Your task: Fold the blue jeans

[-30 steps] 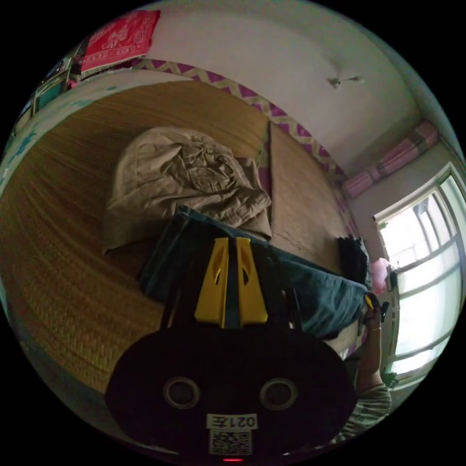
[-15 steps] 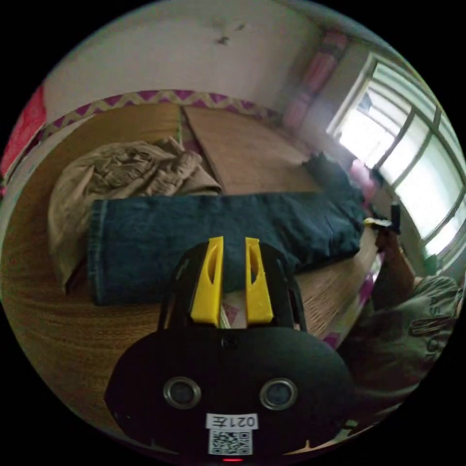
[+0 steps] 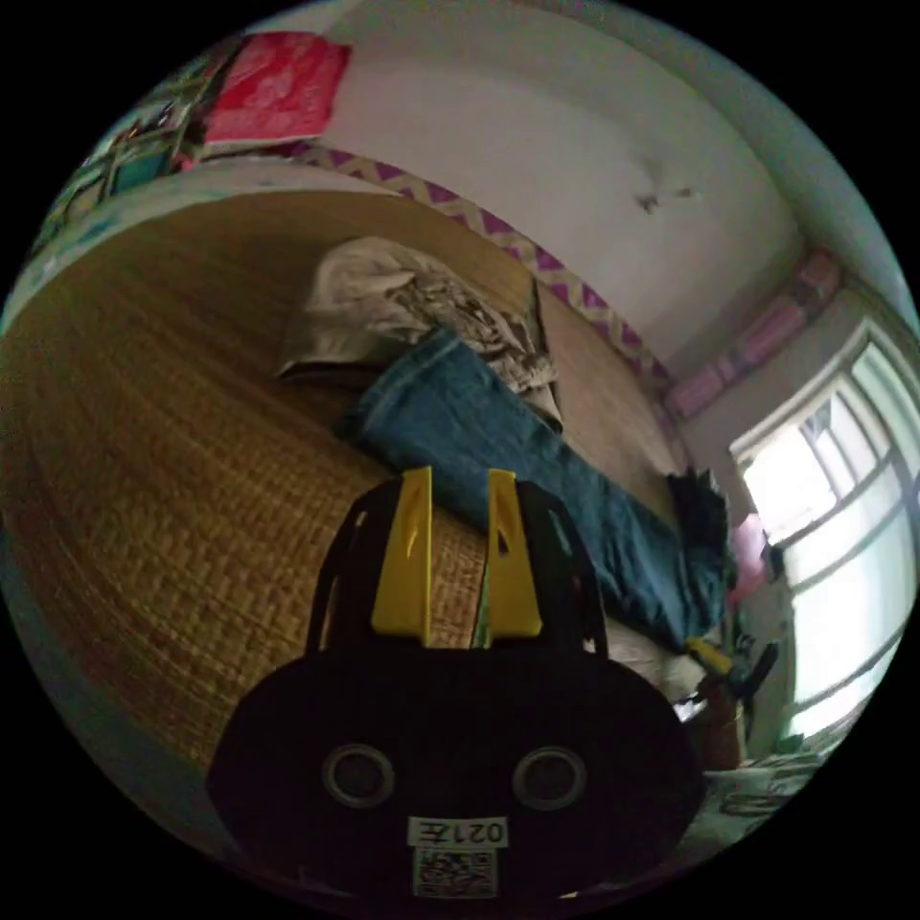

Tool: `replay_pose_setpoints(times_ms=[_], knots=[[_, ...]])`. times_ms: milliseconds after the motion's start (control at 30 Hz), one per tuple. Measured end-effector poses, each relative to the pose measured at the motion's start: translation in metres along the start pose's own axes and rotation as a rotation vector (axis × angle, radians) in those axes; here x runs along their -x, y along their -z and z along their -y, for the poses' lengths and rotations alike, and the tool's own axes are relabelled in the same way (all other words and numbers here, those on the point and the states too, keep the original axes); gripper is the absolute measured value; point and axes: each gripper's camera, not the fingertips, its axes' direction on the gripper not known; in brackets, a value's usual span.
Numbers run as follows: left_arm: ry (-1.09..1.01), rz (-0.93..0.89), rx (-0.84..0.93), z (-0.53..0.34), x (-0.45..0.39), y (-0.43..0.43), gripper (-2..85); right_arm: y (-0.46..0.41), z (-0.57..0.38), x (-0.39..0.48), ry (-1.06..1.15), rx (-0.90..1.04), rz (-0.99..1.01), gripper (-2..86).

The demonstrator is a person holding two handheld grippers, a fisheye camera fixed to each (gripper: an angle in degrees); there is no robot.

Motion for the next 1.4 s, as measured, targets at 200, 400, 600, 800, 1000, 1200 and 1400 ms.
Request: replay_pose_setpoints(times_ms=[200, 400, 600, 800, 1000, 1200, 1400], knots=[[0.272, -0.053, -0.006, -0.008, 0.057, -0.013, 12.5, -0.017, -0.009, 0.022, -0.048, -0.012, 0.005, -0.6], [0.299, -0.083, -0.005, -0.004, 0.070, -0.048, 11.8, -0.028, -0.017, 0.040, -0.031, -0.013, -0.040, -0.6], [0.393, -0.130, -0.036, -0.016, 0.089, -0.084, 2.8, -0.031, -0.025, 0.038, -0.037, -0.014, -0.036, -0.6], [0.346, -0.212, -0.100, -0.048, 0.075, -0.085, -0.5, -0.026, -0.033, 0.029, -0.029, -0.016, -0.054, -0.6], [-0.108, -0.046, -0.196, -0.083, -0.078, -0.051, -0.7, -0.015, -0.042, 0.006, -0.032, -0.019, -0.052, -0.5], [-0.556, 0.036, -0.206, -0.168, -0.278, -0.080, -0.8, 0.005, -0.052, -0.036, -0.054, -0.035, -0.010, -0.6], [-0.784, -0.044, 0.015, -0.299, -0.401, -0.221, -0.8, 0.070, -0.108, -0.121, -0.266, -0.223, 0.128, -0.6]])
